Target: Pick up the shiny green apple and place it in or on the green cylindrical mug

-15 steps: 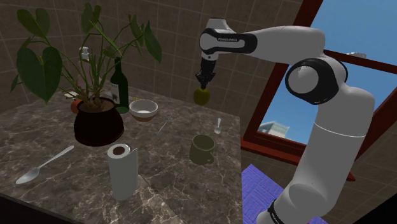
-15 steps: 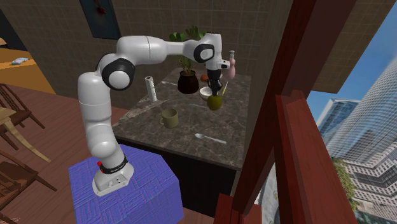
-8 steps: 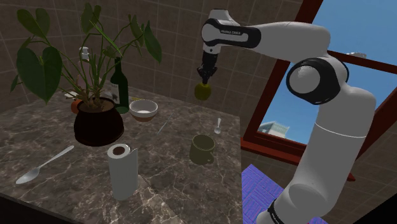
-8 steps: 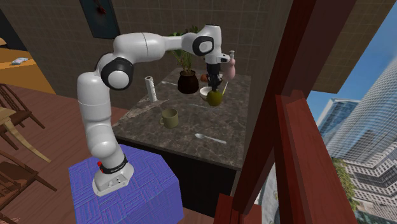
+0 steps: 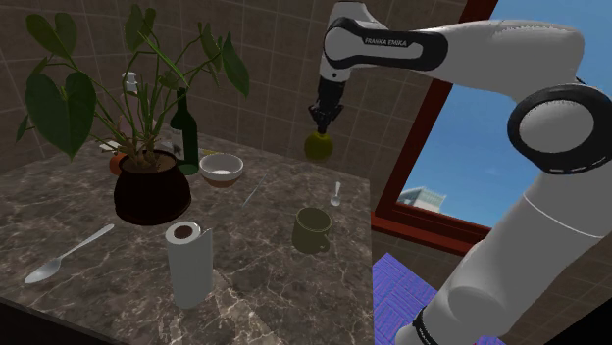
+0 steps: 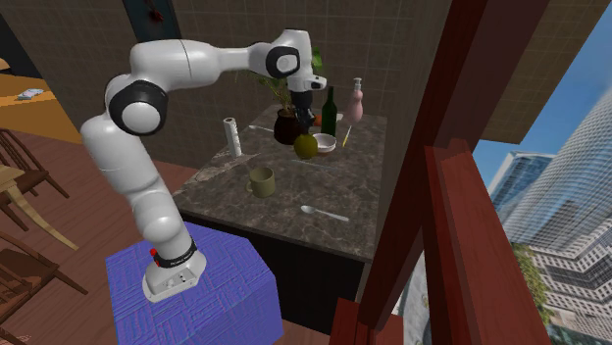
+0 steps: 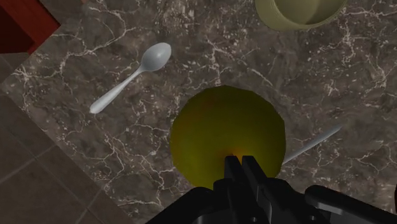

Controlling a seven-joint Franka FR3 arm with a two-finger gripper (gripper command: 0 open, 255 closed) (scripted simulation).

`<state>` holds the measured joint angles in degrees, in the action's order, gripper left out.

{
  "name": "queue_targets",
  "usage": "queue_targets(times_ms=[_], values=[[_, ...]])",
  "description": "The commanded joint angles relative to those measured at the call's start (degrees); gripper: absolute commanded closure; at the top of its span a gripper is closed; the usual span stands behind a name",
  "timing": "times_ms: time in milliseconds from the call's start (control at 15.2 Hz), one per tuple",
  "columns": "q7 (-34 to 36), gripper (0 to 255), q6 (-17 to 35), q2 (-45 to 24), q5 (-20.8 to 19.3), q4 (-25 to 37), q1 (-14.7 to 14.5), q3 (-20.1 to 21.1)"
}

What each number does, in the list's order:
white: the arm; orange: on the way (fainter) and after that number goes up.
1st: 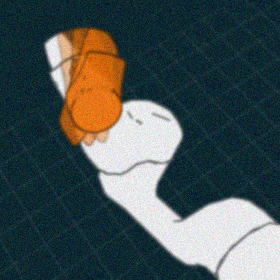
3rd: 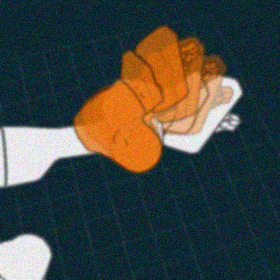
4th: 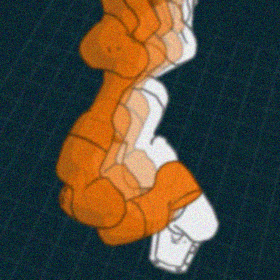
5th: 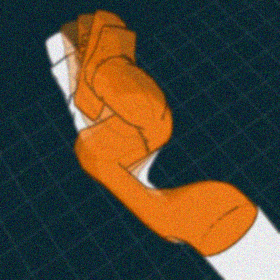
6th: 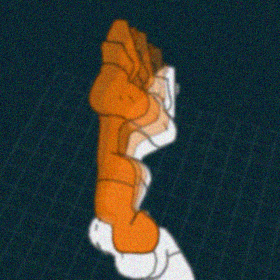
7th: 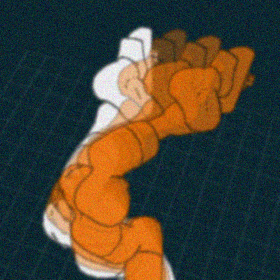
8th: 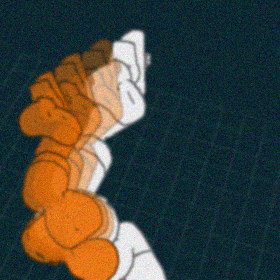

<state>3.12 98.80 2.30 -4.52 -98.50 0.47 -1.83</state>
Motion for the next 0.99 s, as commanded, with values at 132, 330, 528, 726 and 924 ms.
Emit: queue_targets(times_ms=[132,330,528,726,924], values=[[3.2,255,-1.0,7.2,-0.1,-6.5,-1.5,1.8],[5.6,255,-2.3,12.3,0.2,-10.4,-2.5,3.3],[8.1,255,-4.0,17.1,0.8,-13.7,-3.6,5.0],[10.7,255,-6.1,21.6,1.7,-16.3,-4.7,6.8],[13.7,255,-8.7,26.3,3.1,-18.5,-6.0,9.1]])
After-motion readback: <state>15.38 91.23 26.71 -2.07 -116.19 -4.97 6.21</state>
